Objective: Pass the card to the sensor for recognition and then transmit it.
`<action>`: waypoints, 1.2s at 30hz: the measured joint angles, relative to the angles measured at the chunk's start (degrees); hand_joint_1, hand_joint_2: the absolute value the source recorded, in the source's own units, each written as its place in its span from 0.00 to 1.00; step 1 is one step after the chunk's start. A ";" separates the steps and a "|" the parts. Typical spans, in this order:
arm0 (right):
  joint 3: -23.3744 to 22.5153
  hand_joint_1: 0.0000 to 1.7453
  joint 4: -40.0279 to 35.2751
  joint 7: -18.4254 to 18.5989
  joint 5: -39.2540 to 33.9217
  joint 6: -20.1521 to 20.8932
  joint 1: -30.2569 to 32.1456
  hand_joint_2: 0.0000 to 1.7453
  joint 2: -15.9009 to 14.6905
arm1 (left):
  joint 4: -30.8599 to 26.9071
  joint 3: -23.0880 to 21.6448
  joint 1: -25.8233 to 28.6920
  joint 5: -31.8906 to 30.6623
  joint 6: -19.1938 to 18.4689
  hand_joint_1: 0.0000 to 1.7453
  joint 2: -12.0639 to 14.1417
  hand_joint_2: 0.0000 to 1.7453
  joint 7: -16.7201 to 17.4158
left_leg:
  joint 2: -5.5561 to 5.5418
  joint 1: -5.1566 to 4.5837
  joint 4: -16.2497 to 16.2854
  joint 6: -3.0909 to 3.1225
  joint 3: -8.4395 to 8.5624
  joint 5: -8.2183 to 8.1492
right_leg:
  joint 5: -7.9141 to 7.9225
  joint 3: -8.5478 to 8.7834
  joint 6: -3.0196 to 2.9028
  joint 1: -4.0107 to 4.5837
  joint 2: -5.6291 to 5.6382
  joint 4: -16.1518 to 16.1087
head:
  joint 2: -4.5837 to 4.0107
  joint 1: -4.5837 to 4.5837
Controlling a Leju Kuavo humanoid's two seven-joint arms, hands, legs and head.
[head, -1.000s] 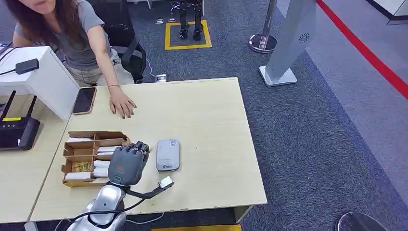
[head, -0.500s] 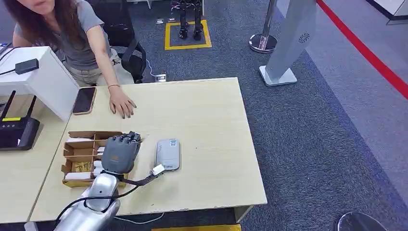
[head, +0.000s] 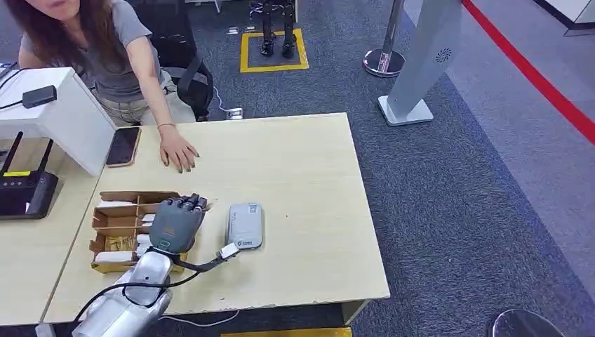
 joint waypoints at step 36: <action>1.79 0.00 0.00 0.68 0.33 0.76 -0.60 0.00 0.09 | 6.03 -4.90 -2.43 0.00 3.10 1.00 -3.78 1.00 -2.73 | 0.00 0.00 0.02 0.00 0.00 0.00 | 0.01 0.00 0.01 0.00 0.00 0.00 | 0.00 0.00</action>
